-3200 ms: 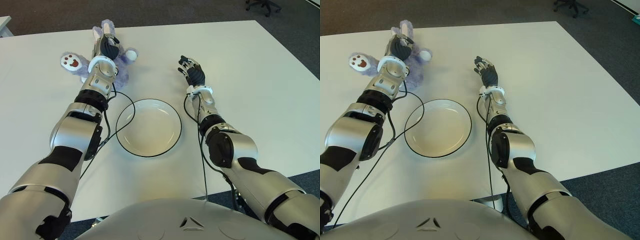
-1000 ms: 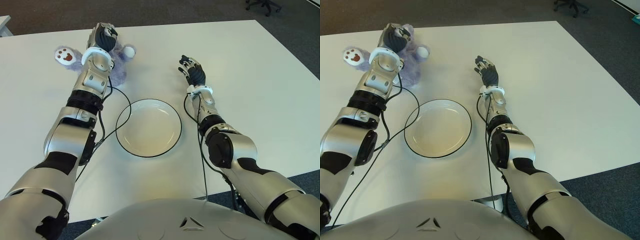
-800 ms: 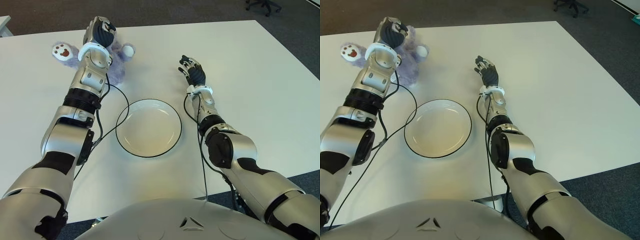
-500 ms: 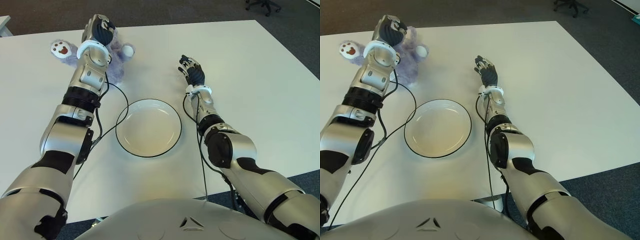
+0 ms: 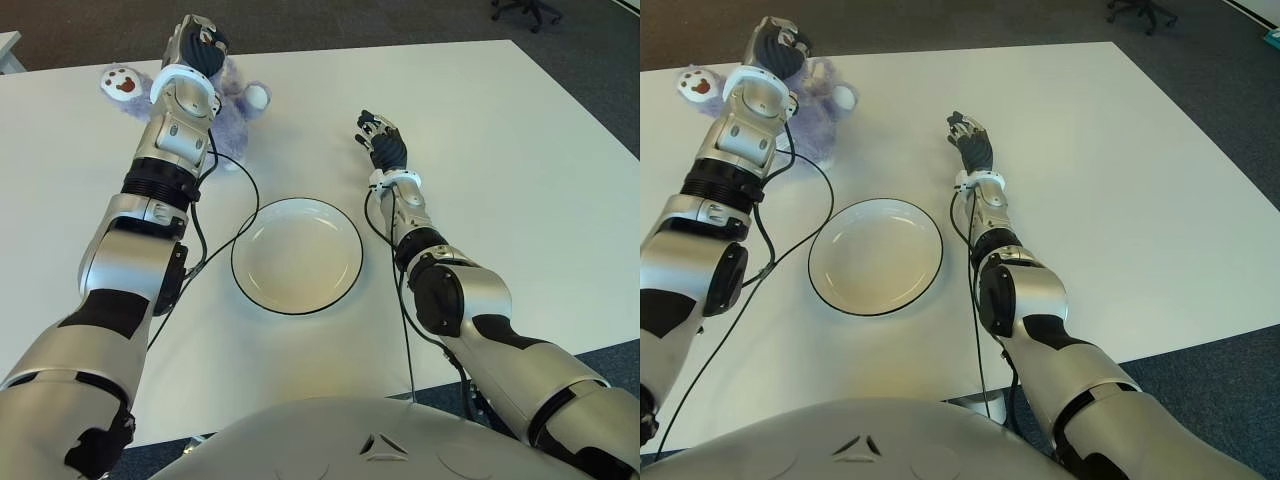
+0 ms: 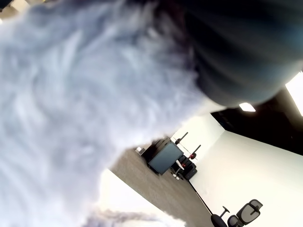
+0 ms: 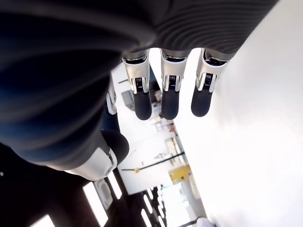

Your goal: Put the doll into the plate.

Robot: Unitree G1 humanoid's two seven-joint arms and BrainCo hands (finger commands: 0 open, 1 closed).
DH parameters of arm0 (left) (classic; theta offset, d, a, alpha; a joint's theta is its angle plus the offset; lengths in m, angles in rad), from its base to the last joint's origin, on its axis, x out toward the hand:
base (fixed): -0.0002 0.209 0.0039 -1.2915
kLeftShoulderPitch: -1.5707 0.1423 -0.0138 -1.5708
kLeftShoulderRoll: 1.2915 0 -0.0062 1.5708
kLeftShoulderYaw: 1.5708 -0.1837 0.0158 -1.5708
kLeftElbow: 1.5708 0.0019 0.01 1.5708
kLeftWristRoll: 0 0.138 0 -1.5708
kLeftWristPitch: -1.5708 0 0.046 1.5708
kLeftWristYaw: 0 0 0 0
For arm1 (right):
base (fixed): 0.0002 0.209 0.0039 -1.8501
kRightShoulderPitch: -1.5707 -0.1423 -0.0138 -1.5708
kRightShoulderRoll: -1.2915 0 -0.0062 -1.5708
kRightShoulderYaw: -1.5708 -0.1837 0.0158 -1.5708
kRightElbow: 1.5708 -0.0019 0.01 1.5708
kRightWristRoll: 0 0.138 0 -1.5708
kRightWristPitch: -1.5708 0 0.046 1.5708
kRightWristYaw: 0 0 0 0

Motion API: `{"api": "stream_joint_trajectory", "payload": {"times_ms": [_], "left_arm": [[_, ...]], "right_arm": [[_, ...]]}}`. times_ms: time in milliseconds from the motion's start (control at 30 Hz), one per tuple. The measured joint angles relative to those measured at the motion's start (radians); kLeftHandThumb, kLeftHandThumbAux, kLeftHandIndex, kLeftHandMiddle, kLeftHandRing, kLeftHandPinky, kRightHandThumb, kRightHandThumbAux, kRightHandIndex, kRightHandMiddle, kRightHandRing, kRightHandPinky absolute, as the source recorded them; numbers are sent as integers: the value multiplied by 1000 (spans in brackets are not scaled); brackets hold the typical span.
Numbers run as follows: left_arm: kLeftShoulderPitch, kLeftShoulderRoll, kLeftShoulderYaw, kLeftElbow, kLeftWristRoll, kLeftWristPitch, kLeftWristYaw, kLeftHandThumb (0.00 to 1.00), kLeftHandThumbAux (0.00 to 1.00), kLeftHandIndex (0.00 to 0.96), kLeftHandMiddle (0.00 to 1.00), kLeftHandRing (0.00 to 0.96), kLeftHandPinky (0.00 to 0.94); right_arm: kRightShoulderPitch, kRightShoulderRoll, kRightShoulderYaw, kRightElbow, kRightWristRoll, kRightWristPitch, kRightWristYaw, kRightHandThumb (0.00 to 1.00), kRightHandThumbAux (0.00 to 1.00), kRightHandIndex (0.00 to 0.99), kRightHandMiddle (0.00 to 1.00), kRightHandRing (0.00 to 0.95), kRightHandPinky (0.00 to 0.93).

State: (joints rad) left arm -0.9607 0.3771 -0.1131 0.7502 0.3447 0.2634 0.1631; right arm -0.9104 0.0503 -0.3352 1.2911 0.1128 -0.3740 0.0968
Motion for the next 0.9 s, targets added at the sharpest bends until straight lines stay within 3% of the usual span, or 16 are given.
{"api": "stream_joint_trajectory", "payload": {"times_ms": [567, 900], "left_arm": [[-54, -5, 12, -3, -2, 34, -7, 743, 688, 445, 821, 844, 863], [-79, -4, 4, 54, -1, -23, -12, 728, 686, 446, 824, 847, 856]], "right_arm": [[1, 1, -1, -1, 5, -1, 5, 704, 733, 401, 149, 117, 138], [0, 7, -25, -1, 21, -3, 19, 704, 733, 400, 141, 105, 128]]}}
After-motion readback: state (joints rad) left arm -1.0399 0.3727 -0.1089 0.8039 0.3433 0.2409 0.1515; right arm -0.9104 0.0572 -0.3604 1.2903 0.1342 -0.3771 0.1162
